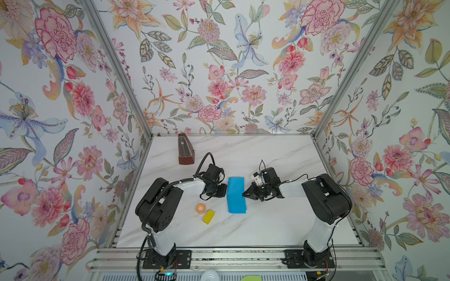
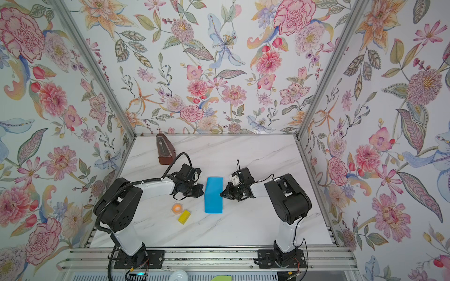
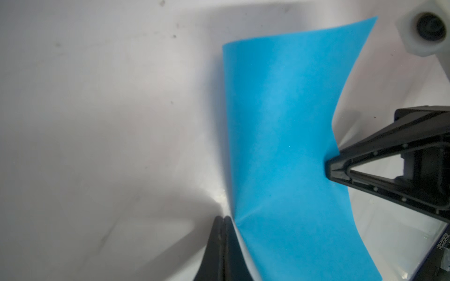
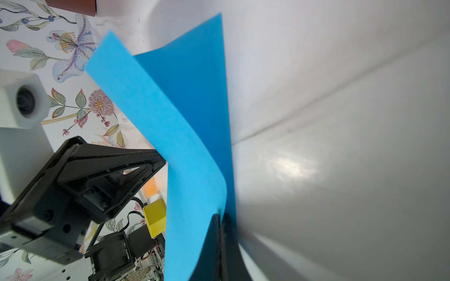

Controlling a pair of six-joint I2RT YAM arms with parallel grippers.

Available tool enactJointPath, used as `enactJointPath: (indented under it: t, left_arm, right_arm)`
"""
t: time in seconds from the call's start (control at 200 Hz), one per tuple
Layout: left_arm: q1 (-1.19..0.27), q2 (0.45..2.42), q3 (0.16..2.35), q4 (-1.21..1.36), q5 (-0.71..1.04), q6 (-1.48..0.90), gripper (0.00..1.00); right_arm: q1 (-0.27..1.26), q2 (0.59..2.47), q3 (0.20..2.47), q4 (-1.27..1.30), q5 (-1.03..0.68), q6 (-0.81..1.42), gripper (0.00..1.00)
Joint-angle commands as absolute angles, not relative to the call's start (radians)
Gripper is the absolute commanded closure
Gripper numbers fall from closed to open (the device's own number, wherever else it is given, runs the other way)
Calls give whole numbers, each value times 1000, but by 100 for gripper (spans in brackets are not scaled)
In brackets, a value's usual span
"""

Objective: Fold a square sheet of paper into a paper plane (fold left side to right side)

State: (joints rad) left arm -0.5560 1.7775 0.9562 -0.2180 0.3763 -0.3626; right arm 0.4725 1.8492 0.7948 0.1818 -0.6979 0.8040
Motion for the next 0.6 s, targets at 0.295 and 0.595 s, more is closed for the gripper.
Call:
enactJointPath:
  t: [0.295,0.595]
  left_arm:
    - [-619,1799,1088,-249,449,-392,100]
    - [-617,1878,1103,-271,371,-359,100]
  right_arm:
    - [467,1865,763,64,-626,786,100]
    - [466,1859,765,54,-624,781,100]
